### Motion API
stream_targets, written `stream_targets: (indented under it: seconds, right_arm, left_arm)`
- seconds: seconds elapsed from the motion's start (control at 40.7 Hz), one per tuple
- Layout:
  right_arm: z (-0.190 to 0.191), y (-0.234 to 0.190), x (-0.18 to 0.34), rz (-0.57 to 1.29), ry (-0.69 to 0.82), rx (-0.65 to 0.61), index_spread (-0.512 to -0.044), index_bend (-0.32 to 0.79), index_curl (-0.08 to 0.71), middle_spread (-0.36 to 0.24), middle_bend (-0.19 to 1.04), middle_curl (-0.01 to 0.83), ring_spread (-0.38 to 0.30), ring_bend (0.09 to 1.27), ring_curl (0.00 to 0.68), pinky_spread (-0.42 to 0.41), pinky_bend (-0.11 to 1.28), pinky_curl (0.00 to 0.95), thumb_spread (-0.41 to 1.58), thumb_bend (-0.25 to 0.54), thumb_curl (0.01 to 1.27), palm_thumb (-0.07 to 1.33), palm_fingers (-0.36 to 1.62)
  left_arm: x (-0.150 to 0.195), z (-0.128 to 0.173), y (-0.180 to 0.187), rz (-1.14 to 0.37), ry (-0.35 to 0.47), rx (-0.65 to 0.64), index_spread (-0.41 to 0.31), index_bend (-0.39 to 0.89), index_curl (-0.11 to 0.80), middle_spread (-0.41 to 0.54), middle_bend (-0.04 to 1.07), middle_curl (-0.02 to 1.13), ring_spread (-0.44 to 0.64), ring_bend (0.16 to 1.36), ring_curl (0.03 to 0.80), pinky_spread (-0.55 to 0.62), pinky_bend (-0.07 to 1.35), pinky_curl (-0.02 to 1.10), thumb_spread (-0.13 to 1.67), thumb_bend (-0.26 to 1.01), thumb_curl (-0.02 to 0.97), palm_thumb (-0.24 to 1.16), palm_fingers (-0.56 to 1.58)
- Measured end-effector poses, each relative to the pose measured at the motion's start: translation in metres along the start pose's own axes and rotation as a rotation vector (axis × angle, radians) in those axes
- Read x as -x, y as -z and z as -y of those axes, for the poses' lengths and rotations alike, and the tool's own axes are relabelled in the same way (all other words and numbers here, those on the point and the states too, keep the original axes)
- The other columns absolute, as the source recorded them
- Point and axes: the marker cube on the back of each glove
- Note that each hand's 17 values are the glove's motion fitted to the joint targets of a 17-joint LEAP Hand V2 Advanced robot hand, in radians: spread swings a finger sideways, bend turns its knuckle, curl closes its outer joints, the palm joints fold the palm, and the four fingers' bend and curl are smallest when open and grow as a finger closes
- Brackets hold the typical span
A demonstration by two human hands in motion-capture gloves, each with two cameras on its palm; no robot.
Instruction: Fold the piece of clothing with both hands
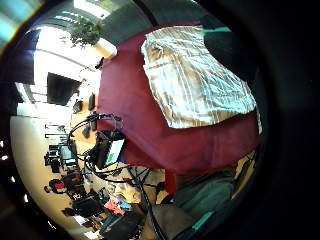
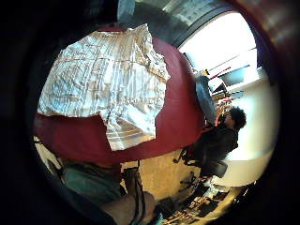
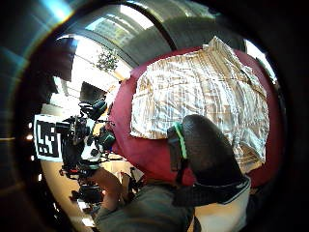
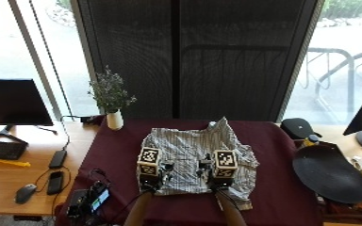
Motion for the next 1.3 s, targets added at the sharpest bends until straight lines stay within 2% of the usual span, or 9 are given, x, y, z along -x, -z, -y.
stream_targets:
  seconds: [0.172,0.418,0.664,0.811,0.91,1.082,1.205,1.279,1.303]
  right_arm:
    - [-0.014,0.0,-0.024,-0.037,-0.015,0.01,-0.348,0.15,0.258,0.023,0.17,0.234,0.145,0.28,0.213,0.253,0.57,0.308,1.25,0.145,0.26,0.43,0.26]
    - [-0.016,-0.043,-0.071,-0.037,-0.072,0.053,-0.35,0.13,0.264,0.014,0.17,0.256,0.145,0.31,0.241,0.246,0.61,0.33,1.23,0.089,0.28,0.45,0.26]
    - [-0.024,-0.091,-0.103,-0.003,-0.108,0.221,-0.343,0.12,0.255,0.012,0.18,0.278,0.145,0.33,0.264,0.242,0.64,0.347,1.19,0.02,0.3,0.45,0.24]
    - [-0.032,-0.12,-0.107,0.037,-0.078,0.367,-0.334,0.12,0.246,0.012,0.18,0.288,0.145,0.34,0.275,0.239,0.66,0.356,1.15,-0.02,0.3,0.43,0.21]
    - [-0.024,-0.156,-0.117,0.026,-0.089,0.442,-0.333,0.12,0.244,0.012,0.18,0.293,0.145,0.34,0.277,0.237,0.67,0.361,1.11,-0.026,0.3,0.43,0.2]
    - [-0.034,-0.165,-0.111,0.031,-0.086,0.55,-0.332,0.14,0.249,0.012,0.17,0.294,0.147,0.33,0.282,0.233,0.69,0.365,1.08,-0.019,0.31,0.45,0.18]
    - [-0.034,-0.17,-0.112,0.044,-0.101,0.539,-0.329,0.18,0.267,0.012,0.15,0.287,0.147,0.35,0.286,0.221,0.69,0.359,1.08,0.016,0.34,0.55,0.23]
    - [-0.032,-0.163,-0.111,0.012,-0.117,0.473,-0.324,0.18,0.274,0.005,0.15,0.283,0.131,0.39,0.291,0.208,0.66,0.348,1.1,0.024,0.35,0.6,0.3]
    - [-0.031,-0.162,-0.111,-0.013,-0.123,0.442,-0.325,0.22,0.294,-0.012,0.16,0.285,0.107,0.42,0.302,0.2,0.64,0.341,1.12,0.057,0.37,0.65,0.39]
  left_arm:
    - [-0.006,-0.005,0.0,0.0,-0.011,-0.022,-0.128,0.14,0.282,-0.038,0.2,0.35,0.11,0.46,0.286,0.23,0.33,0.25,1.15,0.01,0.228,0.28,0.55]
    - [-0.01,0.007,-0.048,-0.004,0.024,0.051,-0.122,0.14,0.299,-0.033,0.18,0.37,0.1,0.48,0.306,0.24,0.34,0.27,1.14,-0.01,0.267,0.35,0.52]
    - [-0.01,0.013,-0.106,-0.014,0.038,0.194,-0.088,0.09,0.282,-0.007,0.18,0.38,0.11,0.52,0.331,0.24,0.41,0.32,1.1,-0.02,0.292,0.37,0.43]
    - [-0.01,0.018,-0.141,-0.017,0.024,0.271,-0.073,0.11,0.271,0.005,0.18,0.38,0.12,0.55,0.34,0.24,0.45,0.34,1.08,-0.03,0.297,0.36,0.39]
    - [-0.01,0.006,-0.137,0.021,0.047,0.324,-0.067,0.11,0.268,0.011,0.19,0.38,0.13,0.56,0.344,0.24,0.46,0.35,1.07,-0.03,0.3,0.36,0.38]
    - [-0.011,-0.012,-0.127,0.088,0.071,0.362,-0.079,0.17,0.291,0.015,0.18,0.38,0.13,0.56,0.343,0.24,0.46,0.35,1.06,-0.02,0.309,0.37,0.39]
    - [-0.014,-0.016,-0.13,0.058,0.059,0.361,-0.11,0.23,0.334,-0.014,0.18,0.38,0.1,0.53,0.333,0.23,0.4,0.34,1.08,-0.01,0.319,0.43,0.47]
    - [-0.016,-0.015,-0.128,0.046,0.057,0.275,-0.126,0.25,0.355,-0.039,0.19,0.39,0.06,0.53,0.331,0.21,0.37,0.33,1.09,0.0,0.323,0.46,0.54]
    - [-0.017,-0.013,-0.128,0.047,0.058,0.233,-0.138,0.27,0.367,-0.054,0.19,0.39,0.05,0.52,0.331,0.2,0.35,0.33,1.1,0.01,0.328,0.48,0.58]
